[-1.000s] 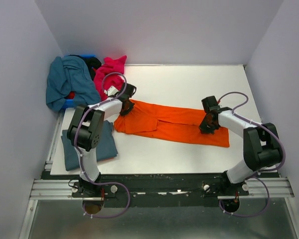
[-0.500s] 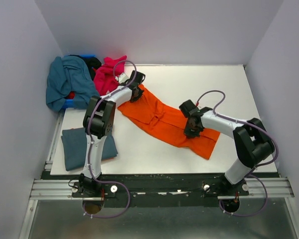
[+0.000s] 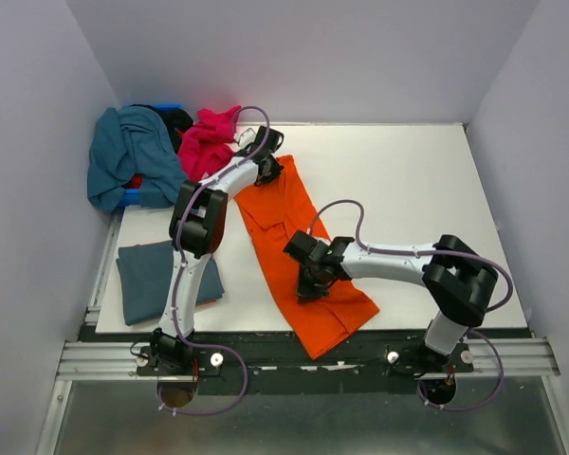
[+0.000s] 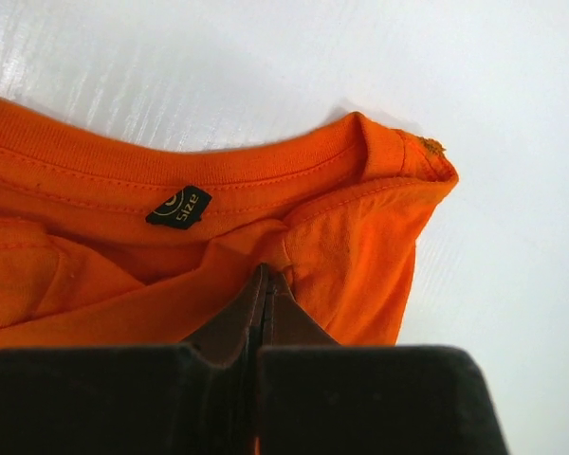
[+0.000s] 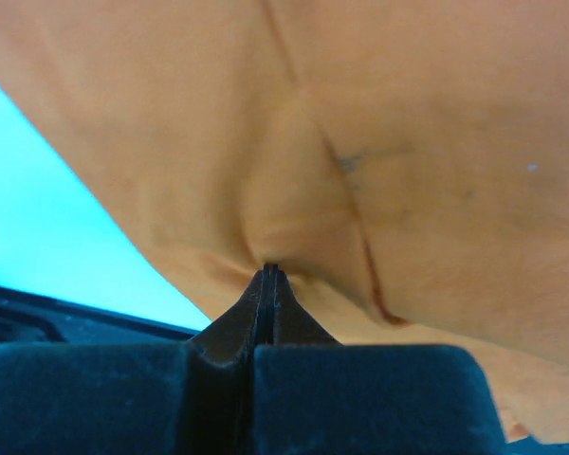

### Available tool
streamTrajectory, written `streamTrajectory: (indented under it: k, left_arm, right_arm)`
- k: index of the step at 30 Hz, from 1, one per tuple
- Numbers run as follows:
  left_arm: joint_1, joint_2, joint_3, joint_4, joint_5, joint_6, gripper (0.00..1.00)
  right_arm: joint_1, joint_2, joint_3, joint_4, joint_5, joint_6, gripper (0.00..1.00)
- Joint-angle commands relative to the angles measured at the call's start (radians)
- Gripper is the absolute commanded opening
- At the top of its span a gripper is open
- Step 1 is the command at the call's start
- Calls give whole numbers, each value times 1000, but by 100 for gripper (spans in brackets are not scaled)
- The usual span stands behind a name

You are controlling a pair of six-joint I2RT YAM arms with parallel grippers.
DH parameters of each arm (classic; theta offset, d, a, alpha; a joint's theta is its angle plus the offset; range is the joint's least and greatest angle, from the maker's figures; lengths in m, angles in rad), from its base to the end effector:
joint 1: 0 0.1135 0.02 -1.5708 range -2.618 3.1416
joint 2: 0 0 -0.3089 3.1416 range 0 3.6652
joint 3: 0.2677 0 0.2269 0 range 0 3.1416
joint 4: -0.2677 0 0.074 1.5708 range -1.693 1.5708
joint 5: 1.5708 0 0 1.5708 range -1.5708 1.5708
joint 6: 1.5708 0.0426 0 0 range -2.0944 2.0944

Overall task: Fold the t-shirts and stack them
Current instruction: Rotate the tshirt 90 degrees

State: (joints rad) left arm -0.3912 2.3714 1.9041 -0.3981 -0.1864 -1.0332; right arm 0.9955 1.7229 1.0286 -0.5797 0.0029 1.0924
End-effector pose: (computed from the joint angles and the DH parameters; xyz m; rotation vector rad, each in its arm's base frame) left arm 0.5015 -0.1983 0.1954 -0.8561 2.3067 -0.4175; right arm 0.1674 0.2579 0.2134 0.1443 2.9624 0.3811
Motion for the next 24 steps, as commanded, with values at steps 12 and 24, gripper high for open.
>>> streamTrajectory:
  k: [12, 24]
  left_arm:
    - [5, -205, -19, -91, 39, 252, 15]
    - [20, -701, -745, 165, 93, 200, 28]
  right_arm:
    - [-398, -240, 23, 244, -171, -466, 46]
    - [-573, 193, 450, 250, -297, -572, 51]
